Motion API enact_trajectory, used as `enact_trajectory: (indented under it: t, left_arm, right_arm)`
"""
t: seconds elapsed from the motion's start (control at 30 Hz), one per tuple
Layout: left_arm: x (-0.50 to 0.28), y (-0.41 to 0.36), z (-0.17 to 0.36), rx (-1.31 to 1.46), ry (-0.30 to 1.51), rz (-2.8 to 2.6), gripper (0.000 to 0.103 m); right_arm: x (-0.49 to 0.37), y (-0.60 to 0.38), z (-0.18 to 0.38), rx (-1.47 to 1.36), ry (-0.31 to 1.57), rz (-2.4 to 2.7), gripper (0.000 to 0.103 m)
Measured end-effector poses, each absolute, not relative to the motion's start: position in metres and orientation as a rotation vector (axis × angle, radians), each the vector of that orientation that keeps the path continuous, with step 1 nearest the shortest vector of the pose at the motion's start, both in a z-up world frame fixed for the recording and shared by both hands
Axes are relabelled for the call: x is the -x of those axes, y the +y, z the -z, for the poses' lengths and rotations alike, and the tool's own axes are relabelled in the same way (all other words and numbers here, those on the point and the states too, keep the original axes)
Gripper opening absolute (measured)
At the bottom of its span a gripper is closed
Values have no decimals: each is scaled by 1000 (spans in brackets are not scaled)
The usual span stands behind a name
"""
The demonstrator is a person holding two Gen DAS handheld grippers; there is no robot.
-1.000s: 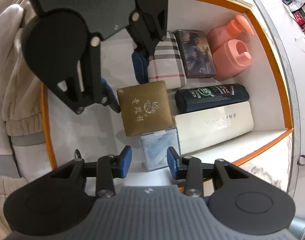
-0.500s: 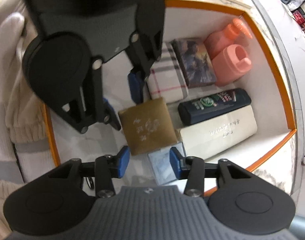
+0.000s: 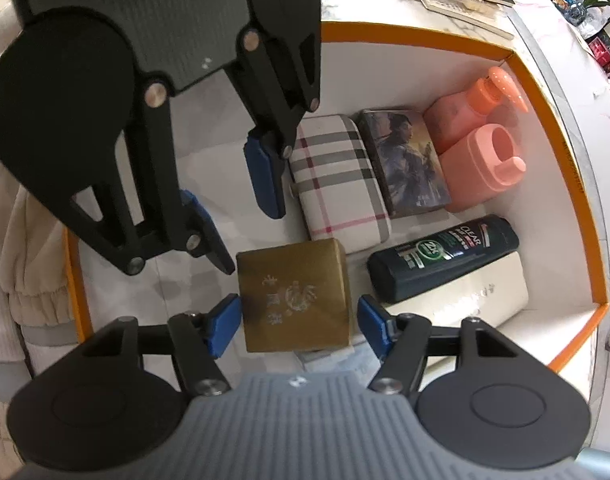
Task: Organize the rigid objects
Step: 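Lower the clear cube box into the box with the right tool while the left tool lowers the brown box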
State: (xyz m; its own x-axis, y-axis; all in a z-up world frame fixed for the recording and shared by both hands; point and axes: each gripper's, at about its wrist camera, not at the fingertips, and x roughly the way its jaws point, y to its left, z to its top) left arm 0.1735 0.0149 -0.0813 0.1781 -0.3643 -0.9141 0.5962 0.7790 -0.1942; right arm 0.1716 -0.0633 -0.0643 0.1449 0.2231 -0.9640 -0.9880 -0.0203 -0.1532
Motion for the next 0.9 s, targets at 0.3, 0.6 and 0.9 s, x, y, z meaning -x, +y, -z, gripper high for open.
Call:
enact_trajectory:
  t: [0.3,0.6,0.9]
  left_arm:
    - [-158,40,87,-209,1179,721,44]
    - [-159,43,86,-192,1147,729,43]
    - [-153,46,81,-175,1128,748,41]
  right_arm:
    - [-182,-56,65,1133,1068,-1237,61]
    - [-174,-43,73,1216,1070,-1207,63]
    - [-167,-43,72,1181,1031,-1209,61]
